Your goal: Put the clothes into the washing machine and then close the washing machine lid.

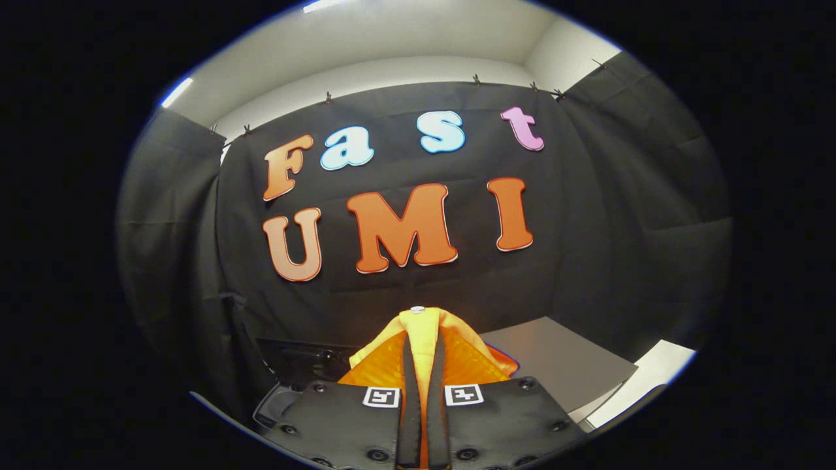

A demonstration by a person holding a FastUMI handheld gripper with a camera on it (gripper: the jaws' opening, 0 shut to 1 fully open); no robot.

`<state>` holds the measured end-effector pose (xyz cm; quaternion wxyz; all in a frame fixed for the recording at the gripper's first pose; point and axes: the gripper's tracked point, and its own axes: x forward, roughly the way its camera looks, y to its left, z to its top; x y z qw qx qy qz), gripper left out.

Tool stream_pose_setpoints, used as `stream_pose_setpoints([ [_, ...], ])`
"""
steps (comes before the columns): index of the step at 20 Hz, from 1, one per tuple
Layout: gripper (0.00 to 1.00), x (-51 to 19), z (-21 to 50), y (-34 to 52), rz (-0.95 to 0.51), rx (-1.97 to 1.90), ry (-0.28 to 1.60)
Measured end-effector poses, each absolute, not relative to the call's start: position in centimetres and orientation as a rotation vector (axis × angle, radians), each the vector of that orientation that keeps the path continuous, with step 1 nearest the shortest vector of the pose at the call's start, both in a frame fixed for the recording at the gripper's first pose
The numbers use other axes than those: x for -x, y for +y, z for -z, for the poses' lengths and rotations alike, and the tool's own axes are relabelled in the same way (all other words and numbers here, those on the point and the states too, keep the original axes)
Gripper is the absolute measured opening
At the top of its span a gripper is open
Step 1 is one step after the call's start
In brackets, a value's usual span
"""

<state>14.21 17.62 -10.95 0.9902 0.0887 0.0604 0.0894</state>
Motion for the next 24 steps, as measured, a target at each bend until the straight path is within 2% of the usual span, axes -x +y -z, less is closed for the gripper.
stream_pose_setpoints([
  [9, 0.12, -12.5, 5.2, 24.0, -0.227, -0.186, 0.027],
  [17, 0.12, -13.4, 7.5, 28.8, -0.293, -0.135, 0.034],
  [24, 0.12, -12.3, 7.0, 34.6, -0.242, -0.142, 0.027],
])
